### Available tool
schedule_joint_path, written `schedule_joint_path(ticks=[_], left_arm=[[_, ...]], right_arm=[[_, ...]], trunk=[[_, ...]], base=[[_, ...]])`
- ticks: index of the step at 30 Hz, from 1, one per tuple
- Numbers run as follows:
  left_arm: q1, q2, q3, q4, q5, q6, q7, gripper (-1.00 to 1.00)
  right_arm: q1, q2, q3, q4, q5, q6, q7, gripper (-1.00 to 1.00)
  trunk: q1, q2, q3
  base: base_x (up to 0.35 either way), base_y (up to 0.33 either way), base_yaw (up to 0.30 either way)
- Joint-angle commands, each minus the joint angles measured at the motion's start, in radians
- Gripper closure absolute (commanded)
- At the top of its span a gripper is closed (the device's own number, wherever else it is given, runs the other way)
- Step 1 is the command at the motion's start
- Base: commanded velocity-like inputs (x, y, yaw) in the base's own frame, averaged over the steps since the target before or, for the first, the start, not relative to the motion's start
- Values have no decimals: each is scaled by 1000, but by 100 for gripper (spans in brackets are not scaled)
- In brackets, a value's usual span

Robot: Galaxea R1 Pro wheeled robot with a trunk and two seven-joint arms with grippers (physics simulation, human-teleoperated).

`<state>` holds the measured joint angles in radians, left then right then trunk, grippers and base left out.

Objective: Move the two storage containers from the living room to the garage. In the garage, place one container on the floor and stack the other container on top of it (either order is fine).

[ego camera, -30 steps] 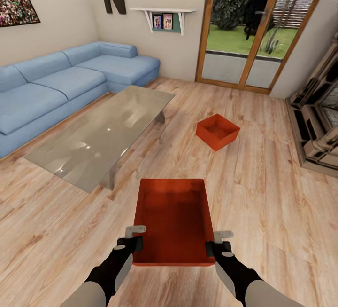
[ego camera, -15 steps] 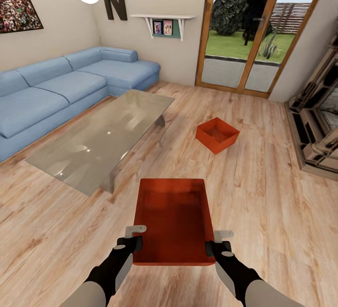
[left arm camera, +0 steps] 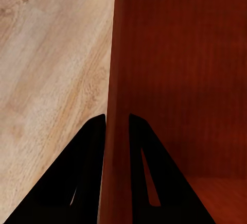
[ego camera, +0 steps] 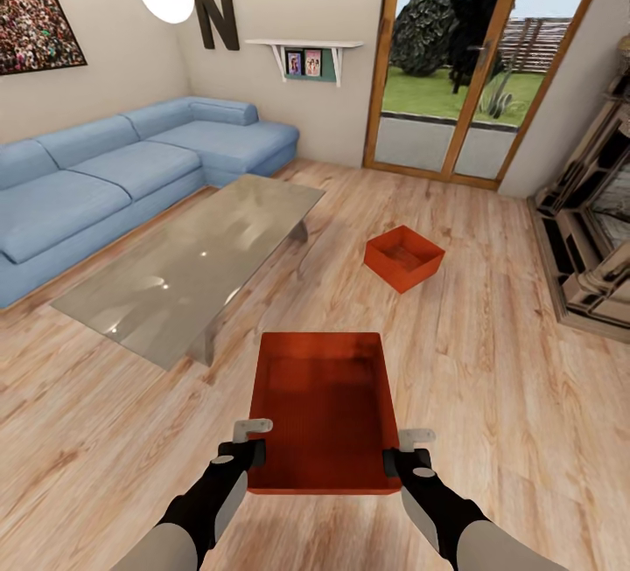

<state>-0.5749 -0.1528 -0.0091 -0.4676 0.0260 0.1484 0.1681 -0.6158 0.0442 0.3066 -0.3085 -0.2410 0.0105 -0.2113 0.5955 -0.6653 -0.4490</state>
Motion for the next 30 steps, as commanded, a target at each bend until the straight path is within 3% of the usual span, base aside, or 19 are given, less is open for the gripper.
schedule_joint_path(ticks=[1, 21, 30], left_arm=[[0, -1, 11, -3, -3, 7, 8, 100], [0, -1, 11, -2, -3, 7, 8, 100], [0, -1, 11, -2, -3, 8, 8, 100]], right_arm=[[-1, -1, -4, -1, -12, 0, 0, 100], [0, 0, -4, -1, -13, 0, -1, 100], [0, 0, -4, -1, -12, 0, -1, 100]], trunk=[[-4, 6, 4], [-80, 146, 98], [-115, 209, 129]], base=[[0, 0, 0], [0, 0, 0], [0, 0, 0]])
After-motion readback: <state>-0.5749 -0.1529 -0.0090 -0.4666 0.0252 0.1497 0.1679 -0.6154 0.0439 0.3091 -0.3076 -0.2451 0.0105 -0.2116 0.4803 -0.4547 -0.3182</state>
